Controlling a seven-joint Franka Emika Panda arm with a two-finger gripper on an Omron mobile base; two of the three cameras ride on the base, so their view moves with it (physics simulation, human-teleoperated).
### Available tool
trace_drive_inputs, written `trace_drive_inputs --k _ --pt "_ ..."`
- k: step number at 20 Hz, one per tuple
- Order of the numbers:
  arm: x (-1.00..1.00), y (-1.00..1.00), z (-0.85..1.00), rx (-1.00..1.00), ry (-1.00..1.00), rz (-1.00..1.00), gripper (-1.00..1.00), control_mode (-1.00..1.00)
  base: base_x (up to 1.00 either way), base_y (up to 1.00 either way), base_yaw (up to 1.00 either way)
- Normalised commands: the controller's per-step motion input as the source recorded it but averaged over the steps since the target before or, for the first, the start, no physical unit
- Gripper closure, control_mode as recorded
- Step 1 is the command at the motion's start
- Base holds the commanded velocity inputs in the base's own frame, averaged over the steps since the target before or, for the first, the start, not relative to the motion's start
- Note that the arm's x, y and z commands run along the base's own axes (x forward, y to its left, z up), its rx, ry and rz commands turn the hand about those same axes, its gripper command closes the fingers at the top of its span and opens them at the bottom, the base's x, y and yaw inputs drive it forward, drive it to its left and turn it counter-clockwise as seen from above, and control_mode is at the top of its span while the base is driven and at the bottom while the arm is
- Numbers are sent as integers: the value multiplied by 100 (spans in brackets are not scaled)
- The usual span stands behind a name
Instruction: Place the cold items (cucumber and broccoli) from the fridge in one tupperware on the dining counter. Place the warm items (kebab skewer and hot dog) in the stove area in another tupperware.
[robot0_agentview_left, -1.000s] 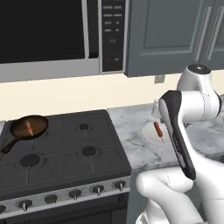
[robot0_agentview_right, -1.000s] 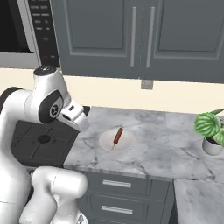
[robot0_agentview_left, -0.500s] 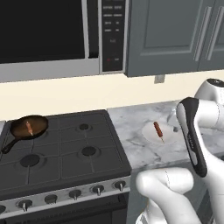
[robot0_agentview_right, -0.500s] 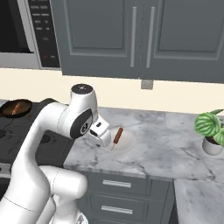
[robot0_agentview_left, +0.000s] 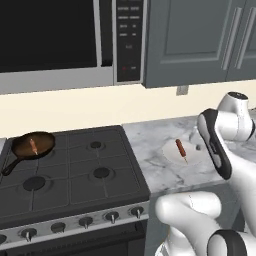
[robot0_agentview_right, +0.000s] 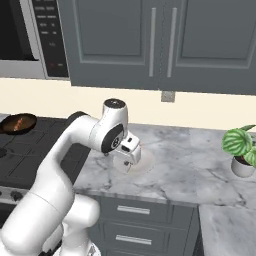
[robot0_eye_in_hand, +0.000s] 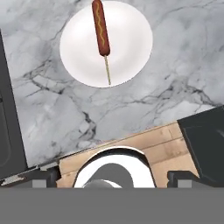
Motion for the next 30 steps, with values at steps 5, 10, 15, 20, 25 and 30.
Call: trace_drive_inputs --k 5,10,15,20,25,30 --pt "54 -2 -48 0 0 7 -100 -100 0 0 0" --pt "53 0 -47 0 0 0 -100 -100 0 0 0" --pt "41 0 -37 0 4 0 -100 -100 0 0 0" --pt "42 0 -32 0 4 0 -100 -100 0 0 0" --pt "41 -6 -26 0 2 0 -100 -100 0 0 0" --pt "40 -7 -30 0 0 0 -100 -100 0 0 0"
